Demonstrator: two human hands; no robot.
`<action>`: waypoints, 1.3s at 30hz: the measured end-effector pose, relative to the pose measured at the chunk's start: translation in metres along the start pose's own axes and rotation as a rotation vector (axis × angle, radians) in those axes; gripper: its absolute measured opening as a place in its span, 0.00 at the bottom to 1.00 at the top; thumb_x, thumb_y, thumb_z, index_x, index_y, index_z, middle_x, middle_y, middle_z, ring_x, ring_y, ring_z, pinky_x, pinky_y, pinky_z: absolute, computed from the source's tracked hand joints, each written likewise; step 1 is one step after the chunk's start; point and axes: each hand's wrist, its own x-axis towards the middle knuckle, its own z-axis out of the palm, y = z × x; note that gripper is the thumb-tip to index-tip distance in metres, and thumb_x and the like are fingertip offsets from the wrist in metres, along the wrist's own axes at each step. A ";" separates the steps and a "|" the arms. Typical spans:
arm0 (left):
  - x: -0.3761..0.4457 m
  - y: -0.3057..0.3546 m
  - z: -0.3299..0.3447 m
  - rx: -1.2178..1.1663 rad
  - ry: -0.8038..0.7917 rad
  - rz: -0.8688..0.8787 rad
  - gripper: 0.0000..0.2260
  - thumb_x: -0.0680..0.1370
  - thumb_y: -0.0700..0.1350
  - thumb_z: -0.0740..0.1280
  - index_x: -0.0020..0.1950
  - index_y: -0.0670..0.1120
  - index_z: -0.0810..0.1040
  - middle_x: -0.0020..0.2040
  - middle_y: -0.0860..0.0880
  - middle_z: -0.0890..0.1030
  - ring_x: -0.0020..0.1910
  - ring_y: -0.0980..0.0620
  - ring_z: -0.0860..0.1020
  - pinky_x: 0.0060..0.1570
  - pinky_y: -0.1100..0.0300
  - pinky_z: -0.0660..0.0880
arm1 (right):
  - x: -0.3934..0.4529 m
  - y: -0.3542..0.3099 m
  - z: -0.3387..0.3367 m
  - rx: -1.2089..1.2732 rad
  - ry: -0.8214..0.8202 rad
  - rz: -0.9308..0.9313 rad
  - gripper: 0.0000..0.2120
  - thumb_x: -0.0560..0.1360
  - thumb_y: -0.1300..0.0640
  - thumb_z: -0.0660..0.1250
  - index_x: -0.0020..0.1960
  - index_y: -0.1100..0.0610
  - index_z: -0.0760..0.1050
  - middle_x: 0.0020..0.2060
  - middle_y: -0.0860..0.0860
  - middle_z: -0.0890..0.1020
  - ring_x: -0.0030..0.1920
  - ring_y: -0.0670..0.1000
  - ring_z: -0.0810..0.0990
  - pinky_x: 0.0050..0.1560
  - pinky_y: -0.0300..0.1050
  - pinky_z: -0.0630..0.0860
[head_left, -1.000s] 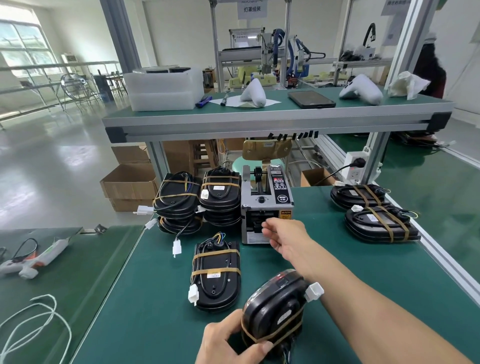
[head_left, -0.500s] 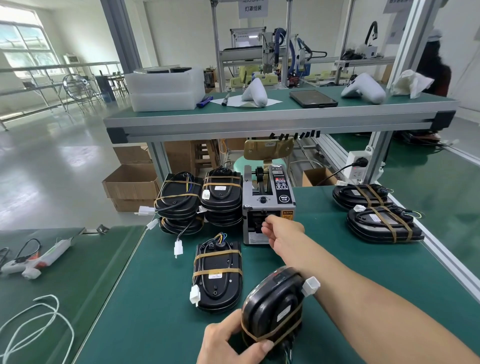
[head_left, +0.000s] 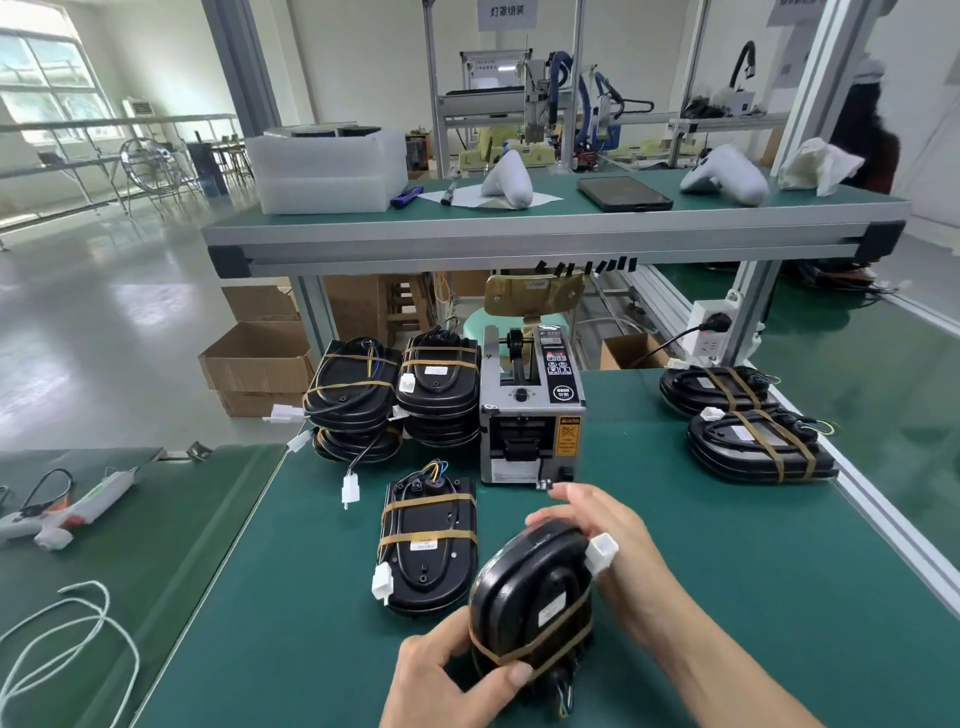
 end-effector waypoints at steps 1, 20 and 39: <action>0.000 0.002 0.000 -0.008 0.000 -0.001 0.21 0.70 0.69 0.78 0.60 0.65 0.85 0.45 0.57 0.89 0.49 0.62 0.86 0.51 0.70 0.78 | -0.008 0.005 0.003 -0.036 0.010 -0.033 0.23 0.71 0.36 0.72 0.55 0.53 0.81 0.52 0.62 0.86 0.50 0.58 0.85 0.53 0.53 0.79; -0.002 0.007 0.000 -0.057 -0.082 -0.019 0.31 0.74 0.62 0.76 0.76 0.60 0.74 0.63 0.55 0.86 0.65 0.53 0.84 0.64 0.62 0.78 | -0.034 -0.009 0.019 -1.273 0.208 -0.683 0.17 0.80 0.43 0.52 0.65 0.47 0.65 0.25 0.41 0.76 0.30 0.47 0.74 0.42 0.43 0.65; -0.007 0.003 0.002 0.025 -0.127 -0.011 0.20 0.77 0.49 0.76 0.68 0.60 0.78 0.54 0.54 0.88 0.55 0.51 0.86 0.57 0.62 0.79 | -0.088 -0.004 0.003 -0.531 0.286 -0.329 0.06 0.80 0.52 0.70 0.45 0.49 0.84 0.64 0.31 0.79 0.75 0.31 0.60 0.71 0.45 0.60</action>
